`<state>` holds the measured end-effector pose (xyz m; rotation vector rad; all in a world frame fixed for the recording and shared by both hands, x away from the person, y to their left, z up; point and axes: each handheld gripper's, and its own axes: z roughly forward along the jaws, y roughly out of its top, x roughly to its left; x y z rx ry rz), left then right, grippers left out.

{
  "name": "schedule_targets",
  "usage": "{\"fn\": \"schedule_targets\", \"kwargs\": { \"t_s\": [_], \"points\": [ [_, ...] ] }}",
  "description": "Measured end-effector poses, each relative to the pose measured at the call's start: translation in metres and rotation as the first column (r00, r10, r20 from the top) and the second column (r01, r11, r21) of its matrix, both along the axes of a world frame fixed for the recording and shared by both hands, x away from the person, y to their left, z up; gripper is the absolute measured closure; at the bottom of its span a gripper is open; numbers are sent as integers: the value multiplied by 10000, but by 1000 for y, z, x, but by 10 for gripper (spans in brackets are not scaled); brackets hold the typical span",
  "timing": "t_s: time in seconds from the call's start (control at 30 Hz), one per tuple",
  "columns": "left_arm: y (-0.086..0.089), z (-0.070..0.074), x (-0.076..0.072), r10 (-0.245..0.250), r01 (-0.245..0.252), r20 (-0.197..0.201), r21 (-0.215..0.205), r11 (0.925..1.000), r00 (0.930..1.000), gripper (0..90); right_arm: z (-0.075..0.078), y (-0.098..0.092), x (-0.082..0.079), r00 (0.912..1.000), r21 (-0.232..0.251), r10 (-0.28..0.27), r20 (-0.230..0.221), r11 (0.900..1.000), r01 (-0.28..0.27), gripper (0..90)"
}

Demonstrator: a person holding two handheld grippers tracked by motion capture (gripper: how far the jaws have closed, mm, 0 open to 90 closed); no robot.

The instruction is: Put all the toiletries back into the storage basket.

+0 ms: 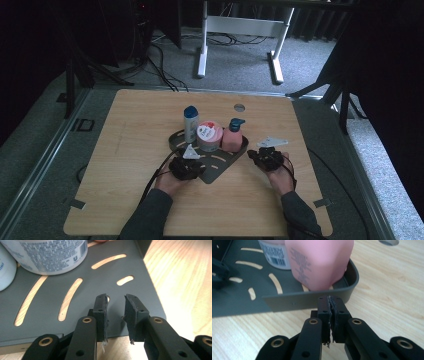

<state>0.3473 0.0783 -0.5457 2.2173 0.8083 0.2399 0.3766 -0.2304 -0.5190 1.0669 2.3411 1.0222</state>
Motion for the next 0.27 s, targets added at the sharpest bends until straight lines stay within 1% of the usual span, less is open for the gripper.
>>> {"fn": "schedule_targets", "kwargs": {
  "t_s": [0.1, 0.17, 0.27],
  "points": [
    [3, 6, -4, -15, 16, 136, -83, 10000, 9999, 704, -2, -2, -2, 10000, -100, -19, -70, 9999, 18, 870],
    [5, 9, -8, 4, -3, 229, -72, 10000, 9997, 693, -4, -4, -3, 9998, -223, -38, -174, 9997, 34, 870],
    [11, 13, -14, 88, -83, 308, -156, 9998, 9995, 678, -7, -8, -6, 9992, -233, -93, -383, 9997, 84, 868]
  ]
}}
